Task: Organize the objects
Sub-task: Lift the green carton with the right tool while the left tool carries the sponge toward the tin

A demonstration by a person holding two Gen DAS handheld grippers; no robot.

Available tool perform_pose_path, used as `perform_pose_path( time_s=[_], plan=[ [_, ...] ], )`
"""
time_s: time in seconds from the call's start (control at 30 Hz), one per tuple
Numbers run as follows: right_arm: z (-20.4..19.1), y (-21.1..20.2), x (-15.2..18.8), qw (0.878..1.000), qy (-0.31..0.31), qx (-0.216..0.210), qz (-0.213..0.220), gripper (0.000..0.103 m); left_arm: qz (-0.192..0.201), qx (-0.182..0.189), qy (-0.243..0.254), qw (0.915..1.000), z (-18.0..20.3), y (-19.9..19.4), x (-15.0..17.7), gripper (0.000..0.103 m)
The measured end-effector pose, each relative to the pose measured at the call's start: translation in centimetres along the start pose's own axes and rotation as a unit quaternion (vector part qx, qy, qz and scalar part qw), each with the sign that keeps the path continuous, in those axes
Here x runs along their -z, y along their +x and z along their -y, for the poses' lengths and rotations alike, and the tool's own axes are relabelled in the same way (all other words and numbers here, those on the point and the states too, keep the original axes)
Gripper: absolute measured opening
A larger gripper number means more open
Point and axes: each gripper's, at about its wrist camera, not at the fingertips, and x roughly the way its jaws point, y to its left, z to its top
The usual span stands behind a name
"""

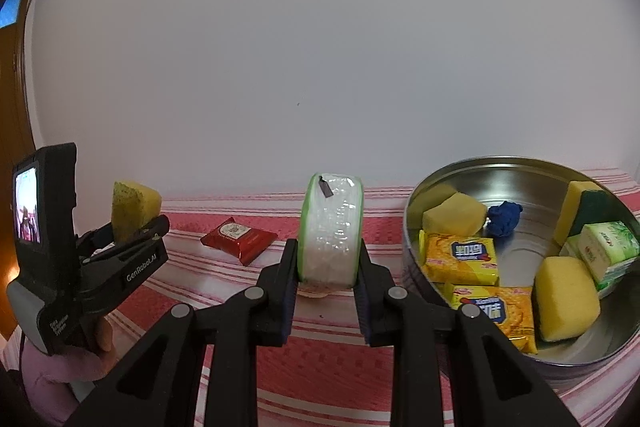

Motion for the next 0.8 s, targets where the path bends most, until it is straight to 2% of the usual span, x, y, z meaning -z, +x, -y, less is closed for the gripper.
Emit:
perform_pose_path(
  time_s=[0.43, 0.8],
  plan=[
    [2.6, -2.4, 0.0, 1.0, 0.007, 0.008, 0.02, 0.027, -0.002, 0.0, -0.02, 0.9998, 1.5, -3.1, 1.1, 0.056],
    [5.3, -4.4, -0.3, 0.999, 0.015, 0.02, 0.043, 0.027, -0.007, 0.022, -0.01, 0.9997, 4.9, -5.1, 1.9, 0.056]
  ],
)
